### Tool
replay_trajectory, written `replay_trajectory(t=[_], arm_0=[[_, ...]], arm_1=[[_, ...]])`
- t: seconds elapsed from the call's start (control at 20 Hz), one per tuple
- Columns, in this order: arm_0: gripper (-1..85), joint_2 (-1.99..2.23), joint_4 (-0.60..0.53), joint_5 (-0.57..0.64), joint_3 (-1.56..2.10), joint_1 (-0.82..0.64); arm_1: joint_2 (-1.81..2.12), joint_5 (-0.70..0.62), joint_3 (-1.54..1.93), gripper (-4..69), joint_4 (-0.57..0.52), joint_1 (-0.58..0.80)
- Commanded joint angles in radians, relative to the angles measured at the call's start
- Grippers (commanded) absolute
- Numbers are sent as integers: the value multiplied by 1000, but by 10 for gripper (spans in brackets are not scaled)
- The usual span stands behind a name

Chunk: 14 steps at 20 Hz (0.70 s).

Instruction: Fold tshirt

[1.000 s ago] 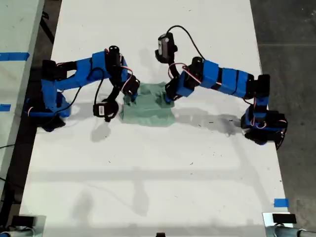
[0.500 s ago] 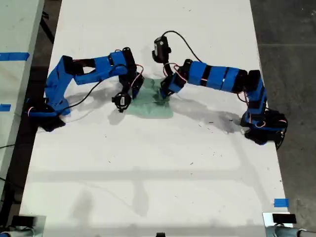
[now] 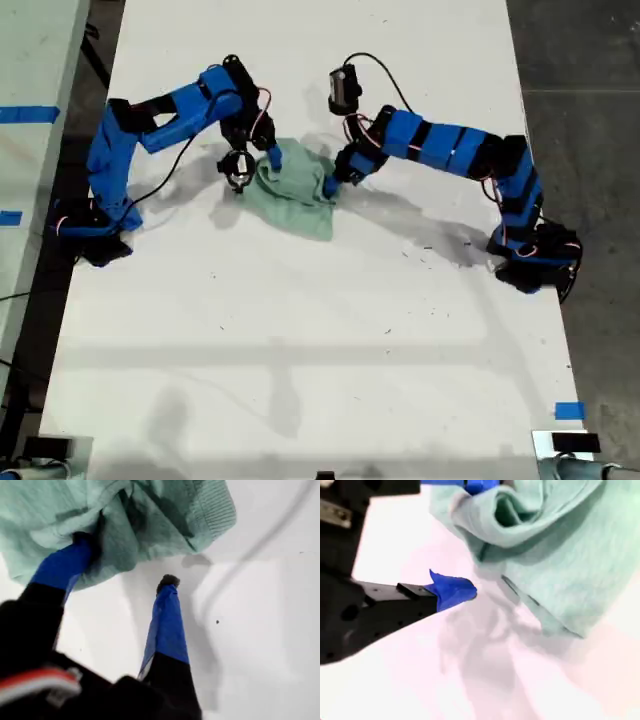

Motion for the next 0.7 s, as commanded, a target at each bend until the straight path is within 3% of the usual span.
replay_trajectory(t=[0.0,0.15,0.3,0.45,0.55,0.65], arm_0=[[239,324,95,5,26,-28],[203,591,127,0,221,-28],[126,971,-72,-61,704,31],[43,1385,-259,-215,1212,101],[19,1652,-348,-288,1497,143],[15,1884,-364,-371,1715,186]], arm_1=[[298,15,-25,291,118,6],[581,74,152,285,181,-5],[900,207,488,265,149,-38],[1203,399,847,232,77,-133],[1367,529,1060,204,12,-224],[1551,653,1281,157,-78,-316]])
